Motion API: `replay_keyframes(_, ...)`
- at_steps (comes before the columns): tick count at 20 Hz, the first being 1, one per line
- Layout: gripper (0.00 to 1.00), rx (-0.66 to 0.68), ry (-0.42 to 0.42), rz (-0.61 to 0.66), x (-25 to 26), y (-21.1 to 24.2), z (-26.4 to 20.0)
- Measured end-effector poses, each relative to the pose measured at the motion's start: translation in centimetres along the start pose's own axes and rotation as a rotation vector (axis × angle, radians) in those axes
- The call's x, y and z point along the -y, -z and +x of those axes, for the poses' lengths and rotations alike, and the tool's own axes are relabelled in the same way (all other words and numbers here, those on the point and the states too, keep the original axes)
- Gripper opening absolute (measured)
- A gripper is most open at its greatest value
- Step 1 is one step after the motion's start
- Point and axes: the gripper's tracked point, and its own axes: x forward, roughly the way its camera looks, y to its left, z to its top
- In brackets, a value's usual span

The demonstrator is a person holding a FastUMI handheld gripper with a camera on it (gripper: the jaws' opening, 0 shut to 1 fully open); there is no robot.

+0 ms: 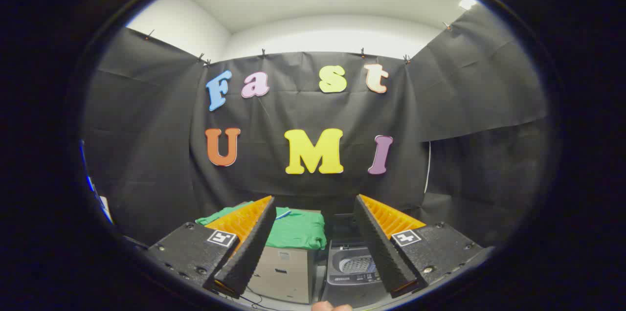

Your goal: Put the clothes into the washing machine and then close the washing machine lid.

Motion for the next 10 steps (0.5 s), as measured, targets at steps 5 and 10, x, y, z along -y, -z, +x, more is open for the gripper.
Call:
replay_keyframes(5, 1.0, -0.003, -0.002, 0.002, 0.45, 0.12, 0.04)
replay_keyframes(10, 1.0, -0.018, -0.003, -0.003, 0.2, 0.46, 0.79)
